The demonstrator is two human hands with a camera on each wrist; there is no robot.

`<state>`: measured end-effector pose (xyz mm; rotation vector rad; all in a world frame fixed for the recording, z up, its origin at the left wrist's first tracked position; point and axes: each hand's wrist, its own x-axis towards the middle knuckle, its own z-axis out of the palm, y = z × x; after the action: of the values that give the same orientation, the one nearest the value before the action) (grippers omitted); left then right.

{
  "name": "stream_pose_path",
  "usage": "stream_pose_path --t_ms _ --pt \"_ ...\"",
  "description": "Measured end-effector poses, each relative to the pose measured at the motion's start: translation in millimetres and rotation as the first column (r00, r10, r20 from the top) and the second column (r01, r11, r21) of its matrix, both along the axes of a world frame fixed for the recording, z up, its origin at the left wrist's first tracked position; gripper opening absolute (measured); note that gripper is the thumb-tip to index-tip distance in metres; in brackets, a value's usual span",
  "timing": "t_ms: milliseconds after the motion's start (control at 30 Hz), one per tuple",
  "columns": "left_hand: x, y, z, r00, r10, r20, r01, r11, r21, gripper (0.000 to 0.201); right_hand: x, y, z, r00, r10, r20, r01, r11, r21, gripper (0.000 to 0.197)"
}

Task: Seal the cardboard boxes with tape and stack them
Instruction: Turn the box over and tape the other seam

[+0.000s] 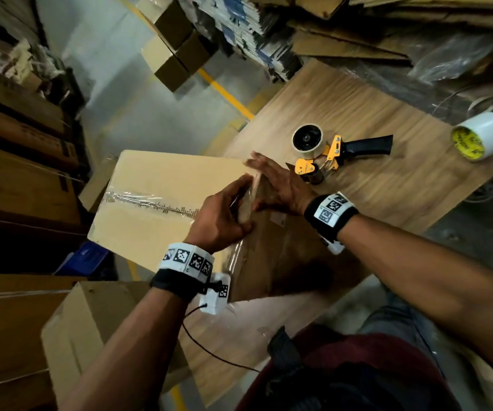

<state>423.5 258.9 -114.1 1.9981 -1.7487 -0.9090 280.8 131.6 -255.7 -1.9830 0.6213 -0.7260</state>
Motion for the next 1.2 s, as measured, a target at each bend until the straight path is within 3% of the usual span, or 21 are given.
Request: stream_pose_path --t_ms 133,233,300,367,467,567,633,733,833,933,1033,1200 --pt "-5 28 1 0.957 0.03 0.289 0.016 0.988 -0.154 0.078 -2 -3 -2 0.998 -0.05 -0.047 0.047 0.998 -0.048 0.109" --pt "0 53 0 0.916 0.055 0.398 0.006 0.989 -0.148 0.088 -8 -5 8 0.996 -0.053 -0.071 0.048 0.996 -0.082 0.11" --pt "7 70 0 0.928 0.056 0.368 -0.014 0.993 -0.113 0.096 -13 -5 15 0.996 -0.057 -0.074 0.045 0.988 -0.145 0.108" --pt "14 90 1 0.952 0.102 0.29 -0.065 0.989 -0.133 0.093 -19 -3 24 0.993 -0.094 -0.071 0.068 0.948 -0.311 0.107" --pt "30 123 -1 0.959 0.199 0.202 -0.16 0.968 -0.195 0.071 -16 10 41 0.992 -0.066 -0.108 0.004 0.868 -0.497 0.1" --pt "43 150 -7 0.962 0.191 0.195 -0.14 0.959 -0.245 0.05 2 38 35 0.989 -0.012 -0.149 -0.087 0.764 -0.639 0.082" --pt "46 161 -14 0.972 0.128 0.197 -0.077 0.966 -0.247 0.044 8 49 23 0.989 0.002 -0.151 -0.098 0.769 -0.631 0.073" --pt "51 168 -22 0.984 0.04 0.174 -0.012 0.987 -0.163 0.055 4 48 19 0.982 -0.02 -0.188 -0.107 0.764 -0.636 0.073" --pt "65 170 -23 0.98 -0.092 0.176 0.103 0.993 -0.054 0.082 -2 42 22 0.962 -0.022 -0.272 -0.172 0.726 -0.665 0.079" --pt "73 171 -23 0.933 -0.201 0.298 0.218 0.976 -0.026 0.106 -8 50 33 0.947 -0.041 -0.317 -0.19 0.725 -0.662 0.095" --pt "74 171 -36 0.875 -0.134 0.465 0.207 0.972 -0.109 0.098 2 82 43 0.936 0.008 -0.351 -0.272 0.646 -0.713 0.1" --pt "72 183 -67 0.858 -0.063 0.509 0.239 0.927 -0.29 0.078 16 113 32 0.923 0.005 -0.385 -0.318 0.573 -0.756 0.083"
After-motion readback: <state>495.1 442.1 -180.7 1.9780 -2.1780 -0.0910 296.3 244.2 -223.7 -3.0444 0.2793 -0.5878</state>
